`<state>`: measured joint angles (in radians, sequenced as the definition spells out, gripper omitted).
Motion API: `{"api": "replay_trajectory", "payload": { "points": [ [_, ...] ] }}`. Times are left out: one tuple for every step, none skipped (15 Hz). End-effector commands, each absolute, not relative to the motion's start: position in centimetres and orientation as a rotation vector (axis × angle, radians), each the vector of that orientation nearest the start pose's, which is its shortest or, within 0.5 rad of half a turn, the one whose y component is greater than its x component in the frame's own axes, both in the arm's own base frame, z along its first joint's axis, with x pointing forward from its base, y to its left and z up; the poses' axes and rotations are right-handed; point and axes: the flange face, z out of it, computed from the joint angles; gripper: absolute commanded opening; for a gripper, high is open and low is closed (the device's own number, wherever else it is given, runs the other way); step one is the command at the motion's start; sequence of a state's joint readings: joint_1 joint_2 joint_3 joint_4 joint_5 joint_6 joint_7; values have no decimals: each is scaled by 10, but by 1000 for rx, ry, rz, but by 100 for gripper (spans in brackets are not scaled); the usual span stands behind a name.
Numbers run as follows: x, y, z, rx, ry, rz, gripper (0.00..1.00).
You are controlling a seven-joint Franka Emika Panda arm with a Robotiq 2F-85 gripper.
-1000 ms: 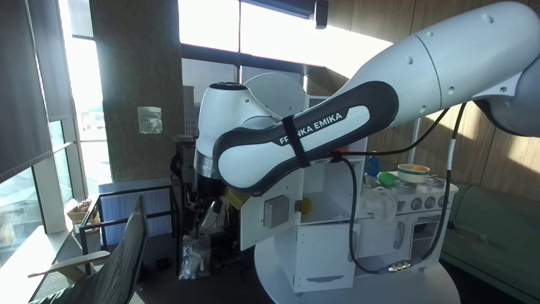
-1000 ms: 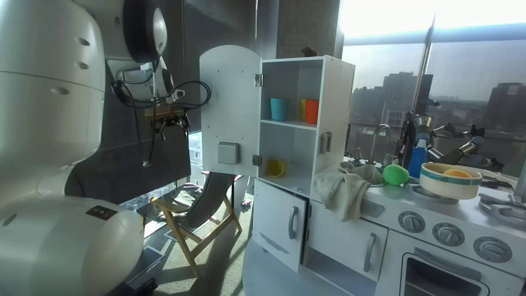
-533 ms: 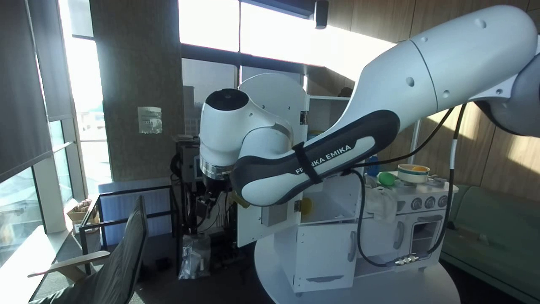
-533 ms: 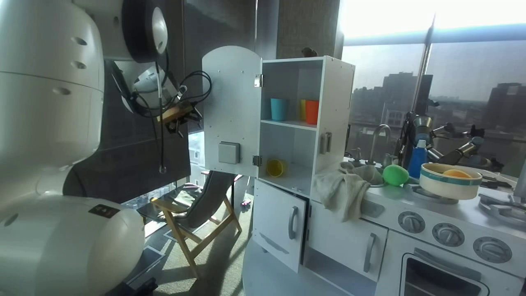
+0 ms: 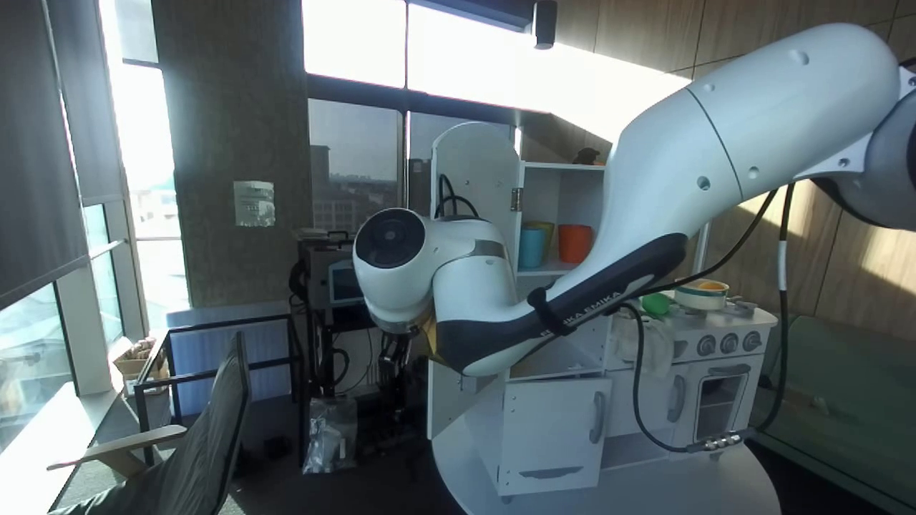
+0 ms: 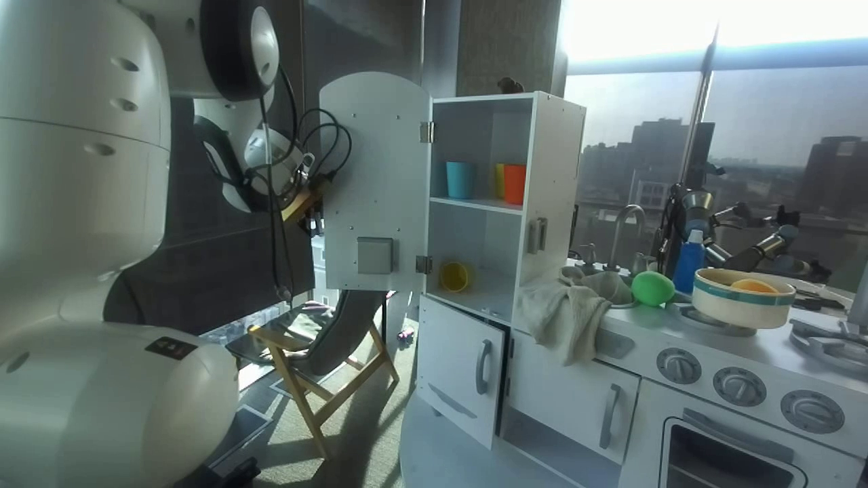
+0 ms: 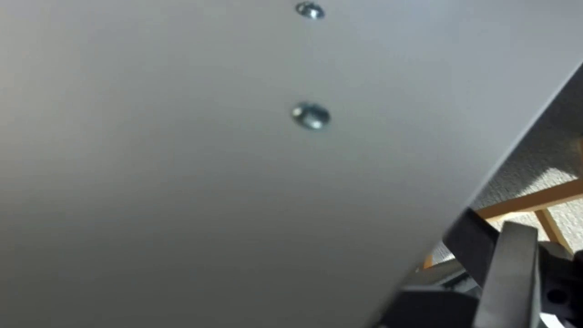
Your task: Remove the towel from the cupboard then close it
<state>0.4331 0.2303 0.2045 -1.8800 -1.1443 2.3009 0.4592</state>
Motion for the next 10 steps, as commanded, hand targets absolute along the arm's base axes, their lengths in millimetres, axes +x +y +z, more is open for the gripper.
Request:
{"api": "replay_trajectory", "payload": {
  "points": [
    [513, 344, 419, 2127, 854, 695, 100],
    [510, 340, 420, 2113, 787, 679, 100],
    [507, 337, 421, 2107, 730, 647, 100],
    [503, 334, 425, 2113, 656, 617, 100],
    [499, 330, 428, 2116, 590, 582, 100],
    [495, 325, 434, 2125, 525, 548, 100],
    [491, 320, 439, 2132, 461, 508, 100],
    [487, 316, 442, 2150, 402, 462, 100],
    [484, 311, 447, 2163, 338, 437, 100],
    [481, 307, 450, 2179, 277, 406, 100]
  ]
}}
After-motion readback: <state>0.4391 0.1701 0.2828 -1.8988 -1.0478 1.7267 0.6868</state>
